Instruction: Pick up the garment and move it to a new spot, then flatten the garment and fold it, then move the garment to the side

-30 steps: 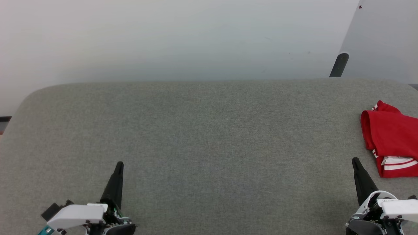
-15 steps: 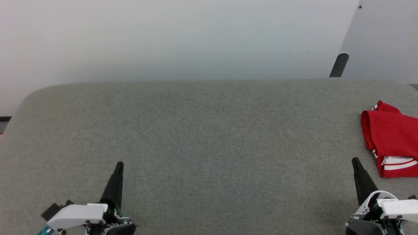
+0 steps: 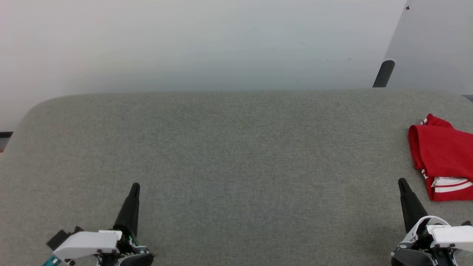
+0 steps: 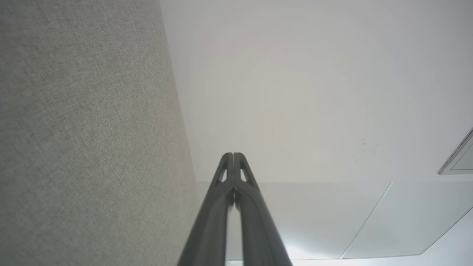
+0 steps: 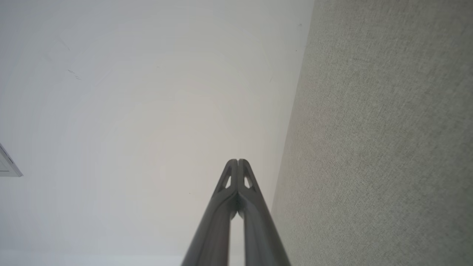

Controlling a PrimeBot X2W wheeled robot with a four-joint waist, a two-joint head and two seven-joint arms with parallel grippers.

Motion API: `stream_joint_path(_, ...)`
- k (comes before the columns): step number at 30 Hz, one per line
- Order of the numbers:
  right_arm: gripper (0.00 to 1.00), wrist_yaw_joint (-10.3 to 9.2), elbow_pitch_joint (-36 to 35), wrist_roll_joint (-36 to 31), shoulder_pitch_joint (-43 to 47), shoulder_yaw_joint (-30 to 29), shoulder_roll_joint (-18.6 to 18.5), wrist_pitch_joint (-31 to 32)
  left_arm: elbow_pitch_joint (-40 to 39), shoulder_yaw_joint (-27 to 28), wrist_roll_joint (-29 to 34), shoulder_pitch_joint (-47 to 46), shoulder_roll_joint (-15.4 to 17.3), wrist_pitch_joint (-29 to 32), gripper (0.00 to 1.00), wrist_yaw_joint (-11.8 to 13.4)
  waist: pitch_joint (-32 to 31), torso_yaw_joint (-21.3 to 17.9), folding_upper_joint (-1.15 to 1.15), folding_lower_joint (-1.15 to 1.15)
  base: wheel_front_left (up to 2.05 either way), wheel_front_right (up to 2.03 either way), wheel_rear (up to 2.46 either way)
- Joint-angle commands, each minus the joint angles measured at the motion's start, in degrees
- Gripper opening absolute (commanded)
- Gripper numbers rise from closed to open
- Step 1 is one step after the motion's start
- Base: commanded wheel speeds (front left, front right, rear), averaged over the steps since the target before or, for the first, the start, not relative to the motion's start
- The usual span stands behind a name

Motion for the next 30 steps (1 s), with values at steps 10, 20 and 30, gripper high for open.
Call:
stream_joint_path(10, 0.00, 0.02, 0.0, 0.2, -0.2, 0.0, 0.2, 0.1, 0.0, 0.1, -0.2, -0.5, 0.0, 0.2, 0.00, -0.3, 0.0, 0.0, 0.00, 0.00, 0.00, 0.00, 0.00)
stream_joint_path(20, 0.00, 0.02, 0.0, 0.2, -0.2, 0.0, 0.2, 0.1, 0.0, 0.1, -0.2, -0.5, 0.0, 0.2, 0.00, -0.3, 0.0, 0.0, 0.00, 0.00, 0.00, 0.00, 0.00)
stream_joint_path(30, 0.00, 0.02, 0.0, 0.2, -0.2, 0.0, 0.2, 0.1, 0.0, 0.1, -0.2, -0.5, 0.0, 0.2, 0.00, -0.3, 0.0, 0.0, 0.00, 0.00, 0.00, 0.00, 0.00)
